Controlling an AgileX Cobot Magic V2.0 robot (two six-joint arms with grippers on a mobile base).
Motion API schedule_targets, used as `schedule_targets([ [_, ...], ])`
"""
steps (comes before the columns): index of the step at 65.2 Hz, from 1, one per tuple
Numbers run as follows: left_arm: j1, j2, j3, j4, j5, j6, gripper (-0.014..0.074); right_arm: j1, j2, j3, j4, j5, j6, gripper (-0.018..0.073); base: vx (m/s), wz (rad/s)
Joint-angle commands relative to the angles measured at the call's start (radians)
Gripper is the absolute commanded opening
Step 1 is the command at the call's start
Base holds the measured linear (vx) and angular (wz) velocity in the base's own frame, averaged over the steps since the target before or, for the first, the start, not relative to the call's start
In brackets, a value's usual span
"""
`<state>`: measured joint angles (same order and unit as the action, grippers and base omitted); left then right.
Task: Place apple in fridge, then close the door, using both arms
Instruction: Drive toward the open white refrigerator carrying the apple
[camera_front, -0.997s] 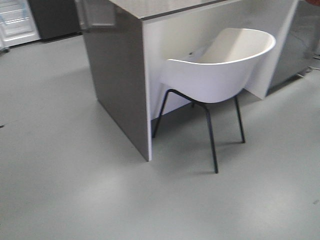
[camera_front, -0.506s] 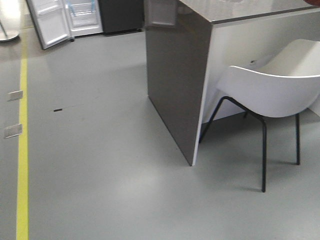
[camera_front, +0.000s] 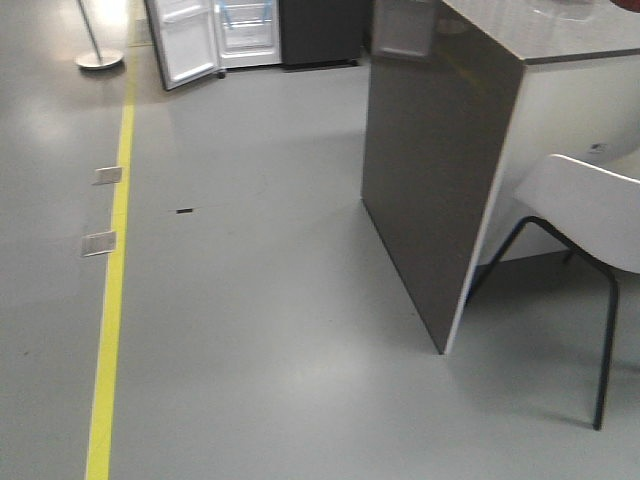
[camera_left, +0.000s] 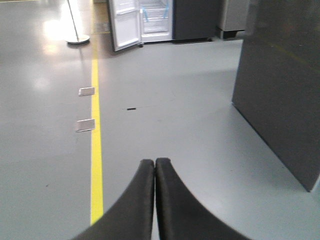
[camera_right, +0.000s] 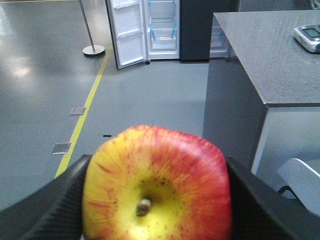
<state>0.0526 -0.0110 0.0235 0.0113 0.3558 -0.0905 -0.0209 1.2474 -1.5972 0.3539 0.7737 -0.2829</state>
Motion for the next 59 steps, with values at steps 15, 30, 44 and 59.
schedule_targets([
  [15,-0.003,-0.015,-0.017,0.0,-0.069,-0.008,-0.0006,-0.004,-0.025,-0.03,0.018,-0.082,-0.008,0.0158,0.09,0.36],
  [30,-0.003,-0.015,-0.017,0.0,-0.069,-0.008,-0.0006,-0.004,-0.025,-0.03,0.018,-0.082,-0.008,0.0158,0.1,0.37],
  [44,-0.003,-0.015,-0.017,0.0,-0.069,-0.008,-0.0006,-0.004,-0.025,-0.03,0.018,-0.082,-0.008,0.0158,0.11,0.35],
  [59,-0.003,-0.015,-0.017,0.0,-0.069,-0.008,-0.0006,-0.004,-0.025,-0.03,0.018,-0.082,-0.008,0.0158,0.12,0.24],
])
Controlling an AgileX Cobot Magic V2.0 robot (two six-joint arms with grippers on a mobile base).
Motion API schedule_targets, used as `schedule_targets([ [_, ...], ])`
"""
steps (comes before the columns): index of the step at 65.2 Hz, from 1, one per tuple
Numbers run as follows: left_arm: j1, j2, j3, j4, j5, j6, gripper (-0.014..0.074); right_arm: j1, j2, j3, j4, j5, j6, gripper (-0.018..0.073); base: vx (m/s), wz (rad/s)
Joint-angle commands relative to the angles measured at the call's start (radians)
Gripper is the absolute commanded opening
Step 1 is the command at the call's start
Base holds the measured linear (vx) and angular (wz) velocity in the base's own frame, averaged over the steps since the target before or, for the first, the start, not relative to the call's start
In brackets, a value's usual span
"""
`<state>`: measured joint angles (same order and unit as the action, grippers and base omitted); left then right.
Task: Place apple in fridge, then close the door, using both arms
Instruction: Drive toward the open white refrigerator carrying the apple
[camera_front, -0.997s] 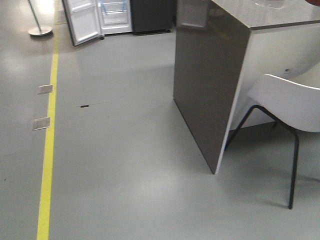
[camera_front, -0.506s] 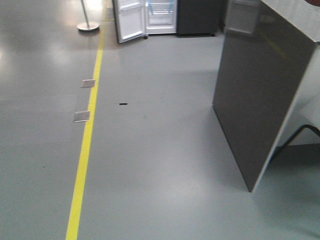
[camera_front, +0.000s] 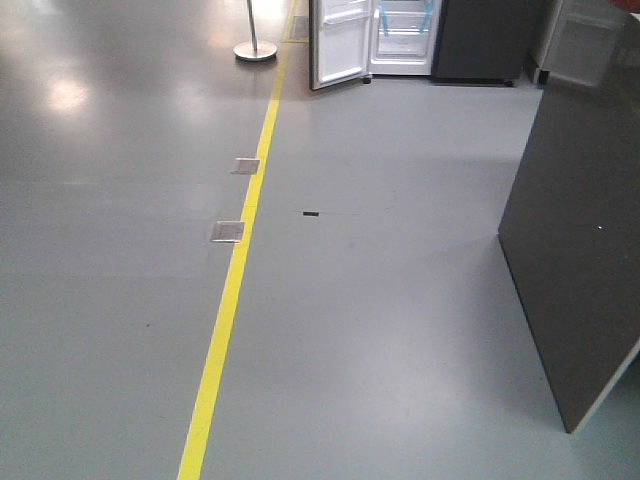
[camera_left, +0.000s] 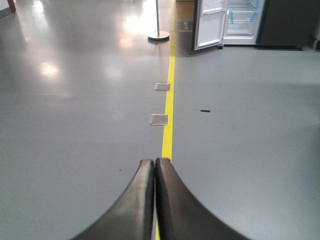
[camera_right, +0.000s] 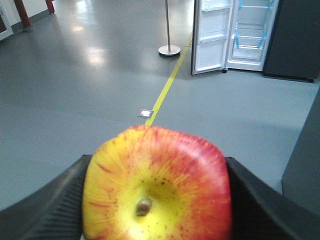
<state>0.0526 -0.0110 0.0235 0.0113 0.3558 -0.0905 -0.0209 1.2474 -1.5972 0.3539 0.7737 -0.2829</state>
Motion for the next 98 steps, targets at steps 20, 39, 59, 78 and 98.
schedule_targets([
  [20,-0.003,-0.015,-0.017,0.0,-0.069,-0.008,-0.0006,-0.004,-0.025,-0.03,0.018,-0.082,-0.008,0.0158,0.13,0.08],
  [39,-0.003,-0.015,-0.017,0.0,-0.069,-0.008,-0.0006,-0.004,-0.025,-0.03,0.018,-0.082,-0.008,0.0158,0.16,-0.03],
  [59,-0.003,-0.015,-0.017,0.0,-0.069,-0.008,-0.0006,-0.004,-0.025,-0.03,0.018,-0.082,-0.008,0.0158,0.17,-0.05],
  [78,-0.003,-0.015,-0.017,0.0,-0.069,-0.008,-0.0006,-0.004,-0.025,-0.03,0.018,-0.082,-0.008,0.0158,0.18,-0.04],
  [98,-0.003,-0.015,-0.017,0.0,-0.069,-0.008,-0.0006,-0.004,-0.025,-0.03,0.018,-0.082,-0.008,0.0158,0.17,-0.03],
])
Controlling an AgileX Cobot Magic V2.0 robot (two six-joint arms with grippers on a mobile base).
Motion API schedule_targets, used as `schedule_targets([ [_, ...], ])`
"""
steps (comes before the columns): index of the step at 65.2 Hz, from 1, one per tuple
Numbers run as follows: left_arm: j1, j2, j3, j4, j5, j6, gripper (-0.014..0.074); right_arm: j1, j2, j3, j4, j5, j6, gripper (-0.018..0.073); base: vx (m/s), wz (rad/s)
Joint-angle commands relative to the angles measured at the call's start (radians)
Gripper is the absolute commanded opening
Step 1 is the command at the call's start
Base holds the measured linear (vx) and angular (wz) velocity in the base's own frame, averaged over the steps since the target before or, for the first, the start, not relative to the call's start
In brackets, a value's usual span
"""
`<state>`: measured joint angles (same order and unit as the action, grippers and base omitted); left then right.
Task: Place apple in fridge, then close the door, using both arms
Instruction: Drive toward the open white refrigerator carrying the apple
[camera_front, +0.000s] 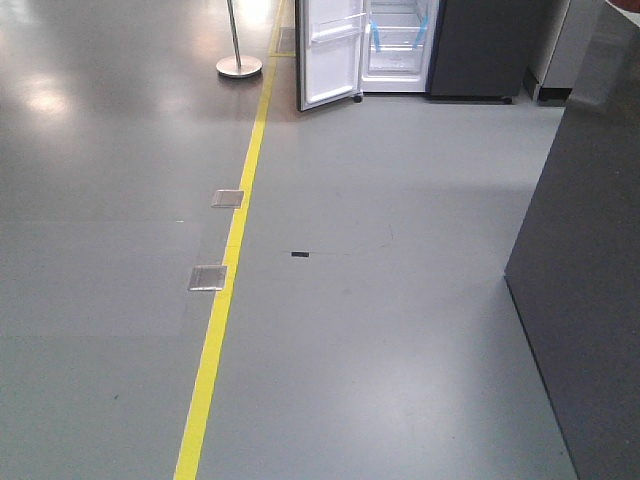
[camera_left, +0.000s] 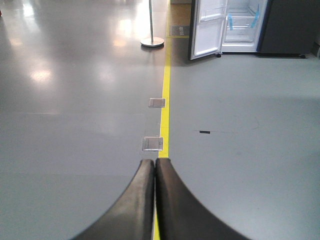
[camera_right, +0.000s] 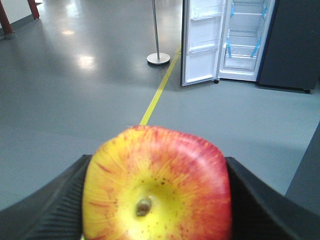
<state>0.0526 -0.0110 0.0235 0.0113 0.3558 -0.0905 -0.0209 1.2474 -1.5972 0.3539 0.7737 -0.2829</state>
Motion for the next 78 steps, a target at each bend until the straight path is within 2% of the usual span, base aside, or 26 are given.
schedule_targets([
  [1,-0.003,-0.015,-0.017,0.0,-0.069,-0.008,-0.0006,-0.004,-0.025,-0.03,0.018,-0.082,-0.008,0.0158,0.17,-0.01],
  [78,-0.003,-0.015,-0.017,0.0,-0.069,-0.008,-0.0006,-0.004,-0.025,-0.03,0.018,-0.082,-0.008,0.0158,0.2,-0.01],
])
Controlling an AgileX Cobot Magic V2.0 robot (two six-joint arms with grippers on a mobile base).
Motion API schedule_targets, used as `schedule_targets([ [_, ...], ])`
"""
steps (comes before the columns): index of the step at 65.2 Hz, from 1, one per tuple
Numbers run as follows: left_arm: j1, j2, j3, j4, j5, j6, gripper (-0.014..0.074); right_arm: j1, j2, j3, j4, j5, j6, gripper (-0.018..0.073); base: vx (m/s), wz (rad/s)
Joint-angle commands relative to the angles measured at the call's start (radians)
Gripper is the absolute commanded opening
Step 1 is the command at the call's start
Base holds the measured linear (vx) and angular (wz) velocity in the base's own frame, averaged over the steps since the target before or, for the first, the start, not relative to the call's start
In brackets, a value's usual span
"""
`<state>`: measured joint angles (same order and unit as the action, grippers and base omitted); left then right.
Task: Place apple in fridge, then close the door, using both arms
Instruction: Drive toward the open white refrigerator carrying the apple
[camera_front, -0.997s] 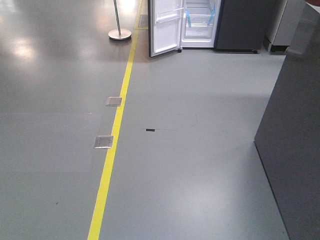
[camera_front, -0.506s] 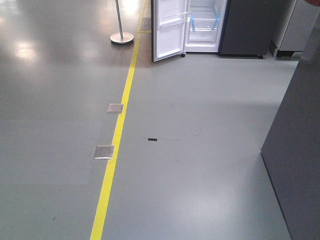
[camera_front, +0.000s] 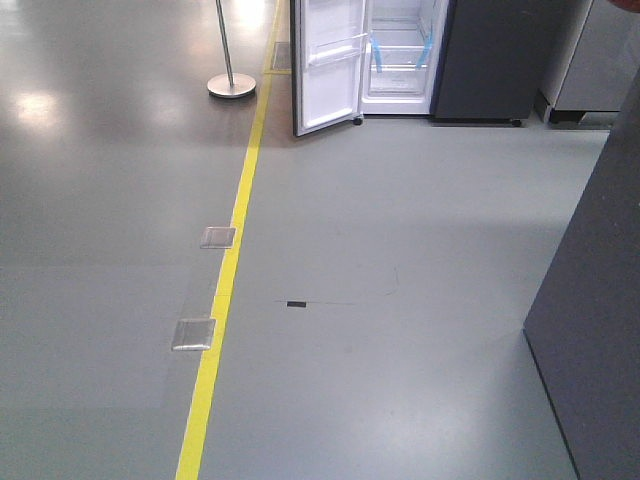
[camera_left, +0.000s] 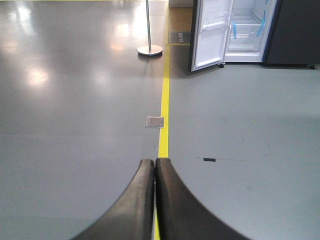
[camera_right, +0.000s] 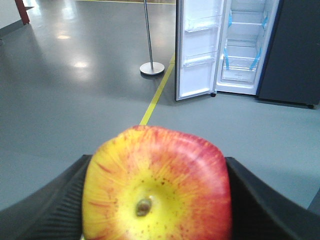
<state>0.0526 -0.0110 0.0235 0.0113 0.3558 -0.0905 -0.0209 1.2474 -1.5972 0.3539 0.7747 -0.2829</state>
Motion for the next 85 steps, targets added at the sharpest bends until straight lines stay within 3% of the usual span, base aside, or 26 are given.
schedule_targets([
  [1,-0.003,-0.015,-0.017,0.0,-0.069,-0.008,-0.0006,-0.004,-0.025,-0.03,0.018,-0.083,-0.008,0.0158,0.23,-0.04],
  [85,-0.003,-0.015,-0.017,0.0,-0.069,-0.008,-0.0006,-0.004,-0.025,-0.03,0.018,-0.083,-0.008,0.0158,0.24,-0.01],
])
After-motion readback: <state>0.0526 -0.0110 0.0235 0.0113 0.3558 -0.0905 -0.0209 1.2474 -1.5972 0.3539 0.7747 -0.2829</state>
